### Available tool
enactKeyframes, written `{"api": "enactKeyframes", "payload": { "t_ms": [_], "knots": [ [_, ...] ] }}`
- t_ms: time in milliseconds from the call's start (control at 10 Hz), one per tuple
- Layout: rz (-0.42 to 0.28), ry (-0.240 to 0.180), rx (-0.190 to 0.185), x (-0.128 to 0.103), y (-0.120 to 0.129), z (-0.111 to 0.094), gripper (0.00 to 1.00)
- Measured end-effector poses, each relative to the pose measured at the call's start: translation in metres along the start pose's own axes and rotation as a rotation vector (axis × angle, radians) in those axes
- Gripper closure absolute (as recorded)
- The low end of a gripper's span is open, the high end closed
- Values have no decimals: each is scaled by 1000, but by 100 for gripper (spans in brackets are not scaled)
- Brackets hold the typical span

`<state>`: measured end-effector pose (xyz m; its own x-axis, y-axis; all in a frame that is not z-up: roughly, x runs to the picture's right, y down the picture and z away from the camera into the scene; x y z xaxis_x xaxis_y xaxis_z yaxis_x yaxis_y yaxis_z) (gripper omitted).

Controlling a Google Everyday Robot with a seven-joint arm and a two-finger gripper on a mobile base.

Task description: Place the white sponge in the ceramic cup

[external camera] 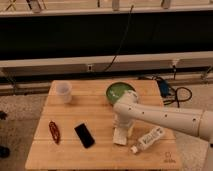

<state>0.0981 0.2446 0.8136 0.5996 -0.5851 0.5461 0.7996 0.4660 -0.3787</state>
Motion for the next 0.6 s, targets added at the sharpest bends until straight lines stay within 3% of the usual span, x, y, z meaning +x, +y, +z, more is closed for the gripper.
{"api": "enactKeyframes", "payload": {
  "t_ms": [400,600],
  "knots": [
    [-33,-5,29,-9,-6,-22,97],
    [-70,-2,48,-18,-23,-40,100]
  ]
}}
